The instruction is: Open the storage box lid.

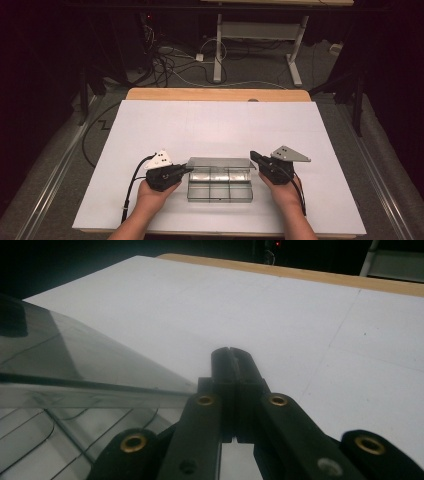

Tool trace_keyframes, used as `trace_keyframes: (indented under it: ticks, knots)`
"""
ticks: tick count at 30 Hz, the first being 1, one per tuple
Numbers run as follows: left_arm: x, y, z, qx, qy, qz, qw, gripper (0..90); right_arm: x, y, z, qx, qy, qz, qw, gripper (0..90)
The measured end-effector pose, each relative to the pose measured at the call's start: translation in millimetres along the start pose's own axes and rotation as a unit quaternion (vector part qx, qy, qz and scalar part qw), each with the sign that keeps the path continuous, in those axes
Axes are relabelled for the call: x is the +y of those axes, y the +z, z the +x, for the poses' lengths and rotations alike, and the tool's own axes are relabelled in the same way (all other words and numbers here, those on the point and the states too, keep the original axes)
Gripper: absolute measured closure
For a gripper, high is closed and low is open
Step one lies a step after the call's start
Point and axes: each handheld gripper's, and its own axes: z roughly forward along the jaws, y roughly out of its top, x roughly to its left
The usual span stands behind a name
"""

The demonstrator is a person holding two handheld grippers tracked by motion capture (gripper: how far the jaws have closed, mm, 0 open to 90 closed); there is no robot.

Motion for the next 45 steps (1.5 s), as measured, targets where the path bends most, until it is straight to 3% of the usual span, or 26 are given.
trace_keyframes:
  ticks: [21, 45]
  knots:
    - [18.5, 1.9, 7.5, 0.013, -0.003, -0.008, 0.9999, 87.7, 24.0, 9.6, 0.9, 0.008, 0.0, -0.032, 0.9995, 90.0]
    - [20.2, 2.4, 19.4, 0.022, -0.015, -0.008, 0.9996, 87.7, 27.9, 27.2, -12.0, 0.01, 0.018, -0.028, 0.9994, 90.0]
